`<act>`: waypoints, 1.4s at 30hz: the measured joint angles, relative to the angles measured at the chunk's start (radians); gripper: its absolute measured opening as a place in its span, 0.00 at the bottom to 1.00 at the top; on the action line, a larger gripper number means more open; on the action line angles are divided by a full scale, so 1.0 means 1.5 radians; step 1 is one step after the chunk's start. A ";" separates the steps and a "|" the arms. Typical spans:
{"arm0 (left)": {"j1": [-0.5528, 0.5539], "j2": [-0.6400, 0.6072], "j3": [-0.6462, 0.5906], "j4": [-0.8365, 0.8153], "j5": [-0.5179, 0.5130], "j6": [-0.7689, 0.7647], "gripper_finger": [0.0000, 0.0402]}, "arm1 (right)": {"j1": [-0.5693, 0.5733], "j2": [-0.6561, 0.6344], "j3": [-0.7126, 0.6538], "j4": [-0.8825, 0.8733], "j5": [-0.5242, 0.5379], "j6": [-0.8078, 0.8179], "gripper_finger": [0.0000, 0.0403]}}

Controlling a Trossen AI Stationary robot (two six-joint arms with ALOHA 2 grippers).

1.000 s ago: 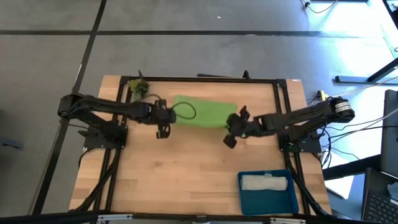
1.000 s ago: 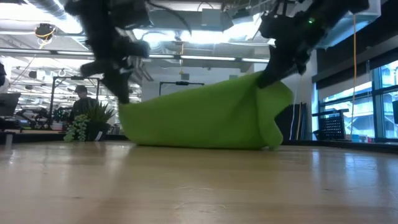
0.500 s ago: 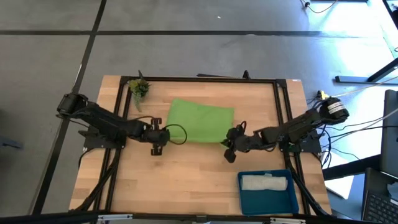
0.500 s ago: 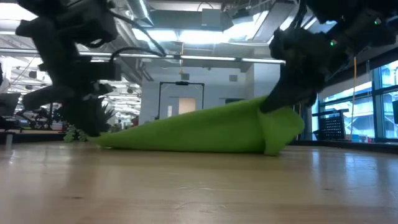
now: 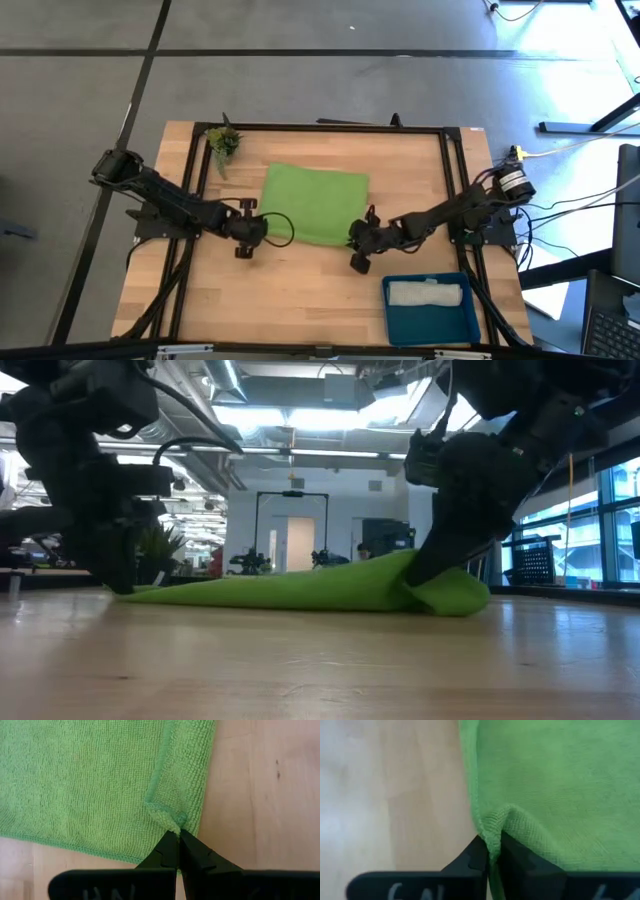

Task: Roll microfiber towels into tight, uniform cylinder then place into a basket
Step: Fold the green towel

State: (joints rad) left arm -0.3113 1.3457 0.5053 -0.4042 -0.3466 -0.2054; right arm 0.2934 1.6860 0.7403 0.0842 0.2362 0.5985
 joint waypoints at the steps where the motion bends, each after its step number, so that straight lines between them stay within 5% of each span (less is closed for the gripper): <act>1: -0.003 0.000 0.000 -0.002 0.000 -0.002 0.00 | -0.002 0.005 0.005 0.000 -0.011 0.001 0.10; 14: -0.054 0.000 0.000 -0.013 0.007 -0.026 0.00 | -0.002 0.024 0.066 0.001 -0.072 -0.056 0.33; 20: -0.079 0.000 0.001 -0.017 0.009 -0.039 0.00 | 0.002 0.021 0.126 -0.017 -0.071 -0.156 0.33; 26: -0.097 0.000 0.001 -0.020 0.009 -0.056 0.00 | 0.010 0.021 0.199 -0.140 -0.106 -0.139 0.31; 36: -0.122 0.000 0.001 -0.021 0.009 -0.072 0.00 | 0.022 0.036 0.213 -0.154 0.047 -0.157 0.31; 42: -0.131 -0.008 0.001 -0.022 0.017 -0.074 0.00 | -0.006 0.108 0.212 -0.138 0.056 -0.158 0.31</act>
State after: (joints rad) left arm -0.5079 1.3341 0.5070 -0.4369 -0.3217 -0.3157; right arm 0.2838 1.8483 1.0584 -0.1224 0.3206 0.3618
